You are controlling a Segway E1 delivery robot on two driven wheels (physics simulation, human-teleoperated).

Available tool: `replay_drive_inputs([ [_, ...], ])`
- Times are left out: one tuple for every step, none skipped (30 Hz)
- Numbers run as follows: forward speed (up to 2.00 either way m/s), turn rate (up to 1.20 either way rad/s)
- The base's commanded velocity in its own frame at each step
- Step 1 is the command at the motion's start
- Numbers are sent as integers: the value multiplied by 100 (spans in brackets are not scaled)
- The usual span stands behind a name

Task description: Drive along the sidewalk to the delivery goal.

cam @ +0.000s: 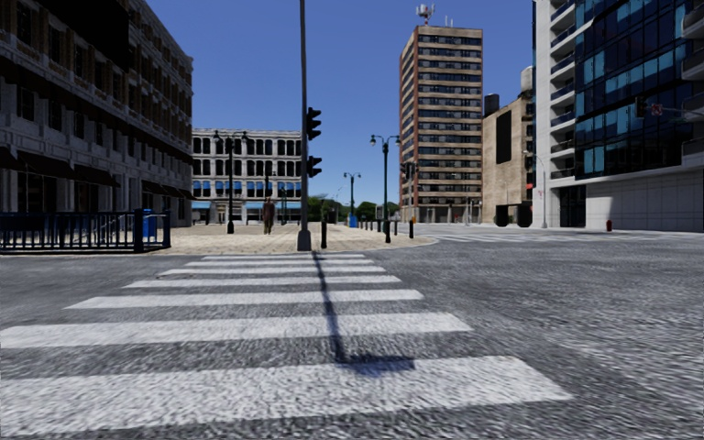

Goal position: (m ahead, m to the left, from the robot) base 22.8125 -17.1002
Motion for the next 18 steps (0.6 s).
replay_drive_inputs([
  [200,19],
  [200,19],
  [200,23],
  [200,26],
  [200,27],
  [200,27],
  [200,27],
  [200,27],
  [200,27],
  [200,27],
  [200,27],
  [200,29],
  [200,36],
  [200,36],
  [200,38],
  [200,39],
  [200,39],
  [200,39],
])
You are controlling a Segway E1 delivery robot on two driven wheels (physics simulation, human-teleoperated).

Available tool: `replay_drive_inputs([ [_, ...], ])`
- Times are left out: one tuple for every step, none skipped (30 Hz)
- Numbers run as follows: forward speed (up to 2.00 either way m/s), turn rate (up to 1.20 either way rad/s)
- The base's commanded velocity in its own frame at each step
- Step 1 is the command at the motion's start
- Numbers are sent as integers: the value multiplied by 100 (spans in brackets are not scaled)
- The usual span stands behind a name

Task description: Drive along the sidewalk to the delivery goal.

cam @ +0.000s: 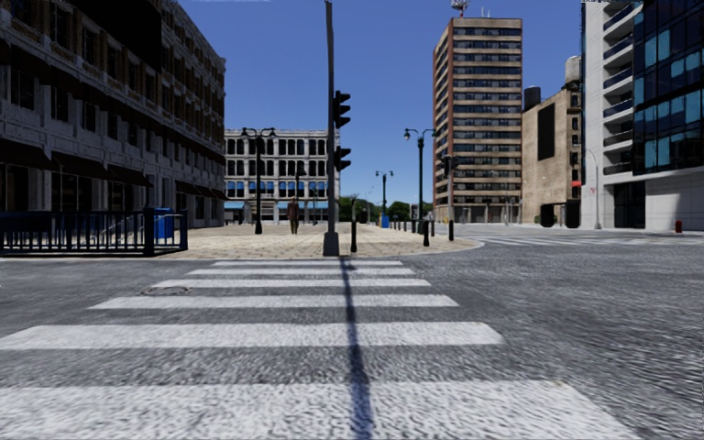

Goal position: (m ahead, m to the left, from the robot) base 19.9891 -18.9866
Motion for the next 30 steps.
replay_drive_inputs([
  [200,39],
  [200,39],
  [200,39],
  [200,39],
  [200,39],
  [200,39],
  [200,39],
  [200,39],
  [200,39],
  [200,33],
  [200,32],
  [200,32],
  [200,32],
  [200,32],
  [200,32],
  [200,32],
  [200,32],
  [200,32],
  [200,32],
  [200,32],
  [200,32],
  [200,32],
  [200,32],
  [200,32],
  [200,34],
  [200,36],
  [200,36],
  [200,36],
  [200,36],
  [200,36],
])
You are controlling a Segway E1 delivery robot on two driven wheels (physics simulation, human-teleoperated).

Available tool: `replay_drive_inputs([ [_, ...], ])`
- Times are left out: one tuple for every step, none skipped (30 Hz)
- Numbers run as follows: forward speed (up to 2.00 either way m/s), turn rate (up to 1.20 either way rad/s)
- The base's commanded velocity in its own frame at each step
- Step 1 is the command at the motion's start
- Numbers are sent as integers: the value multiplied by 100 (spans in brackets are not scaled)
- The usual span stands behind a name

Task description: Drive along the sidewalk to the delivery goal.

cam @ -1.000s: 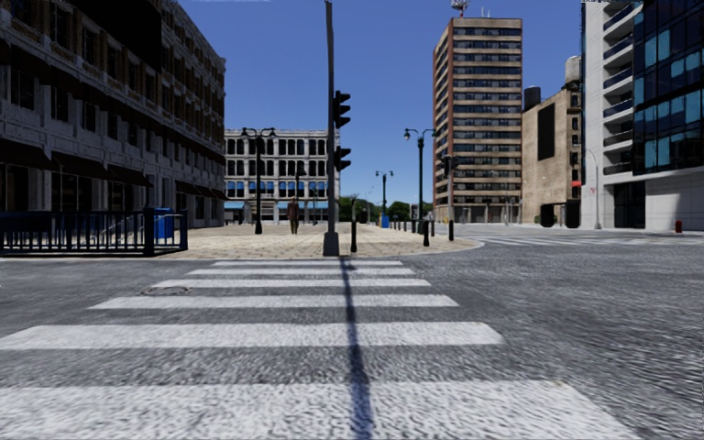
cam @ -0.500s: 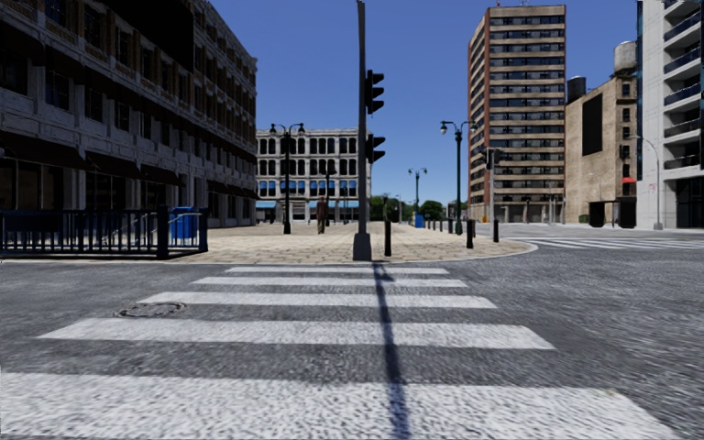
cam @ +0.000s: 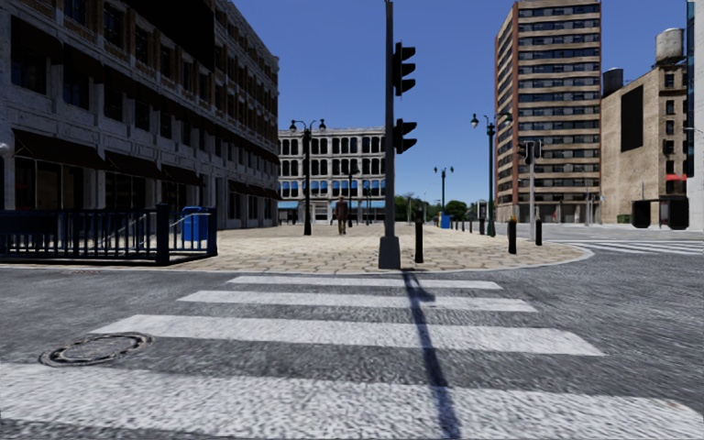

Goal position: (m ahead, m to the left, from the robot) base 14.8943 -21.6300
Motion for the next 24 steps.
replay_drive_inputs([
  [200,36],
  [200,36],
  [200,36],
  [200,36],
  [200,36],
  [200,36],
  [200,36],
  [200,36],
  [200,36],
  [200,36],
  [200,36],
  [200,36],
  [200,36],
  [200,34],
  [200,20],
  [200,8],
  [200,8],
  [200,0],
  [200,0],
  [200,0],
  [200,0],
  [200,0],
  [200,0],
  [200,0],
])
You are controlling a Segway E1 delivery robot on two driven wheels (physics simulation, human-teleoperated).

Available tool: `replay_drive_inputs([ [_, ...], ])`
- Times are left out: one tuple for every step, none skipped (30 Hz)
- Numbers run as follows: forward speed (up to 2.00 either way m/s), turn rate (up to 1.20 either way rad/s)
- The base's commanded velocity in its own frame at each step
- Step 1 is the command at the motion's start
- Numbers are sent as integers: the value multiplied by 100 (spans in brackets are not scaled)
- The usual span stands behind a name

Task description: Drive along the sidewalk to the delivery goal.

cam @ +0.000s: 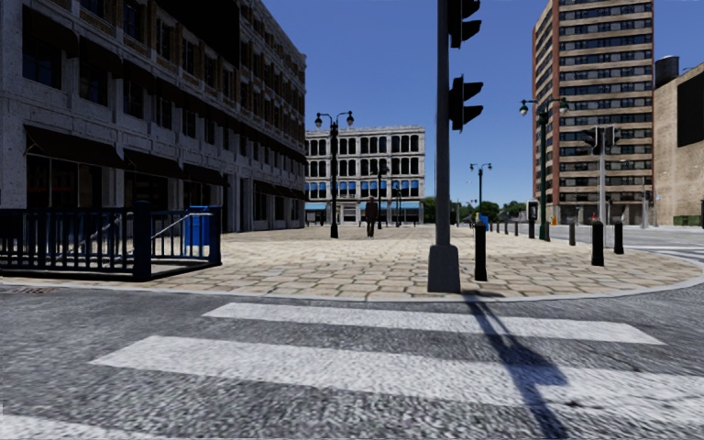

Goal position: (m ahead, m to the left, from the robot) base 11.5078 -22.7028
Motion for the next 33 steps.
replay_drive_inputs([
  [200,0],
  [200,0],
  [200,0],
  [200,0],
  [200,0],
  [200,0],
  [200,0],
  [200,0],
  [200,0],
  [200,0],
  [200,0],
  [200,0],
  [200,0],
  [200,0],
  [200,0],
  [200,0],
  [200,0],
  [200,0],
  [200,0],
  [200,0],
  [200,0],
  [200,0],
  [200,0],
  [200,0],
  [200,0],
  [200,0],
  [200,0],
  [200,0],
  [200,0],
  [200,0],
  [200,0],
  [200,0],
  [200,0],
])
